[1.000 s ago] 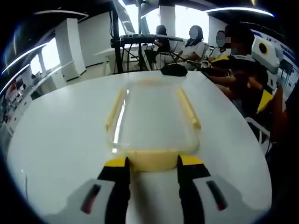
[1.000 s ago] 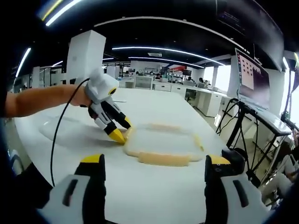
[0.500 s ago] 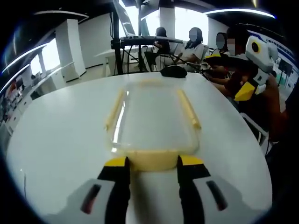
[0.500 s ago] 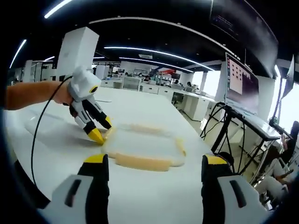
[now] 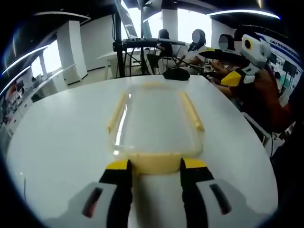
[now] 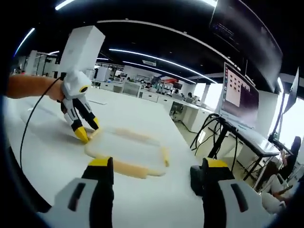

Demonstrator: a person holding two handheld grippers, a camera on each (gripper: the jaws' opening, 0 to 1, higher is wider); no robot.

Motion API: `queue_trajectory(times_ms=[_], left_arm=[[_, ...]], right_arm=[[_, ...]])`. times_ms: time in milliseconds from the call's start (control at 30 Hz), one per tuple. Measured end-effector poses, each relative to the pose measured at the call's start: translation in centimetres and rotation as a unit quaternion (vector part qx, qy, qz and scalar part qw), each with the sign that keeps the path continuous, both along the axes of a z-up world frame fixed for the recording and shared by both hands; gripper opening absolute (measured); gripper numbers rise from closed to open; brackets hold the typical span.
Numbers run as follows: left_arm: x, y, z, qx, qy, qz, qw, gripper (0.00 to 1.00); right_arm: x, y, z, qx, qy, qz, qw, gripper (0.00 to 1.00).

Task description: Snap each plastic latch of the storage box into its locked position after aligning the lid with the box until every specified latch is closed and the lid sits flush.

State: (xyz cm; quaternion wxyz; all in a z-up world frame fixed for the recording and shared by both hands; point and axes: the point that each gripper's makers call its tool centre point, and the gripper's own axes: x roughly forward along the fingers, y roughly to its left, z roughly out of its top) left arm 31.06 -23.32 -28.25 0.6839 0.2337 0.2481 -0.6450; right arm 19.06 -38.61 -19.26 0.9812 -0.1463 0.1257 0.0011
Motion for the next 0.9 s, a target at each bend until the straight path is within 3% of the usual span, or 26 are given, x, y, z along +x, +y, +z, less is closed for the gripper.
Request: queue_trajectory(times_ms=[300, 733, 900], left_arm=[[-0.1, 0.1, 0.2, -0.002, 0.000, -0.003, 1.0000, 0.39], [-0.3, 0.2, 0.2, -0.002, -0.001, -0.003, 1.0000, 0.39], [-0.3, 0.2, 0.1, -0.005, -0.001, -0.003, 1.0000, 0.39]], right_arm=[[1.0, -0.2, 2.1, -0.020, 0.001, 0.035, 0.9992, 0.69], [3.2, -3.3, 4.7, -0.071, 0.004, 0.059, 0.9958, 0.63], [4.7, -4.2, 4.2, -0.099, 0.036, 0.102, 0.9892, 0.60]])
